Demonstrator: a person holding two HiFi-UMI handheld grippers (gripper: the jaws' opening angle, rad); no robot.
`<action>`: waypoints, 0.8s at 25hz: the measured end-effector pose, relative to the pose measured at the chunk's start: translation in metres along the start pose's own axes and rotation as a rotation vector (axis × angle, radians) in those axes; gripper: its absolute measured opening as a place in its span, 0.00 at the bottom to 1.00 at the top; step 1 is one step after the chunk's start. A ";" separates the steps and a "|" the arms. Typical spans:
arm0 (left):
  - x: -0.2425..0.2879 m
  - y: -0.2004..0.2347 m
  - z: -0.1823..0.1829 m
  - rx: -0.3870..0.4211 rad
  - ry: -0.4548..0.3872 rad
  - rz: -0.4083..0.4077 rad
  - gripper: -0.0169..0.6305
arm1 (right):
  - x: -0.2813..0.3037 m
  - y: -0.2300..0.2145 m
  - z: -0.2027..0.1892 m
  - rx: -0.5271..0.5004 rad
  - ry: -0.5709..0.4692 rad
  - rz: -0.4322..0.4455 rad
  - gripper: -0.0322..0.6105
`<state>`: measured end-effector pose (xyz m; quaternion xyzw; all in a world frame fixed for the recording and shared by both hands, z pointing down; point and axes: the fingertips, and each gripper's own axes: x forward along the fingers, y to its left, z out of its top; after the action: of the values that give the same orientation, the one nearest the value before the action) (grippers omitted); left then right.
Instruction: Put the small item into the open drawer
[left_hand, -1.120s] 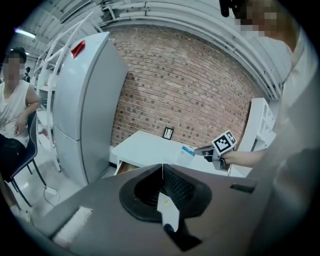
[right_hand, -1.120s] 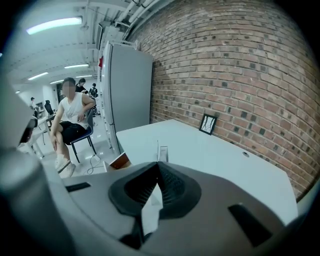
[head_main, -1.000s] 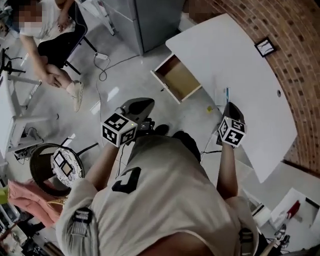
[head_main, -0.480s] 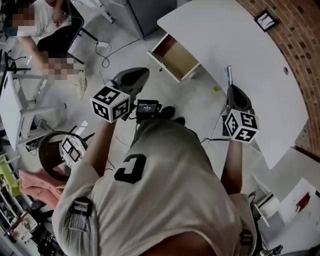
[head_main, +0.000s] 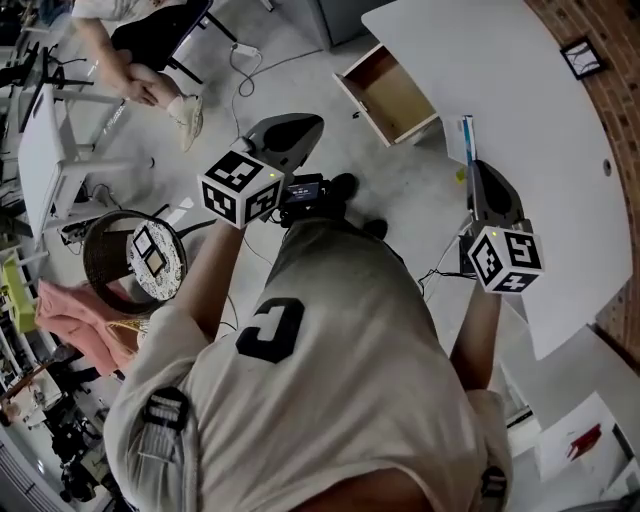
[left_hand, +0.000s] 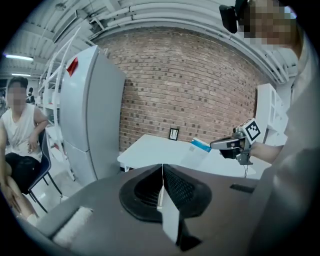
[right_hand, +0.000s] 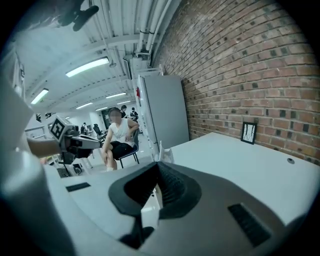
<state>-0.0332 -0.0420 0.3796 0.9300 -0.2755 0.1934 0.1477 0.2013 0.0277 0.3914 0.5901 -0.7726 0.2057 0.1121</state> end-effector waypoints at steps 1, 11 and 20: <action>-0.004 0.006 -0.001 -0.007 -0.009 0.007 0.04 | 0.005 0.006 0.004 -0.005 0.000 0.014 0.06; 0.006 0.087 -0.009 -0.042 -0.018 -0.056 0.04 | 0.080 0.039 0.022 -0.037 0.068 0.004 0.06; 0.007 0.196 -0.027 -0.036 0.013 -0.154 0.04 | 0.175 0.092 0.014 -0.131 0.224 -0.074 0.06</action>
<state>-0.1469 -0.1926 0.4389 0.9444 -0.2056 0.1824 0.1805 0.0657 -0.1099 0.4349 0.5829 -0.7447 0.2152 0.2436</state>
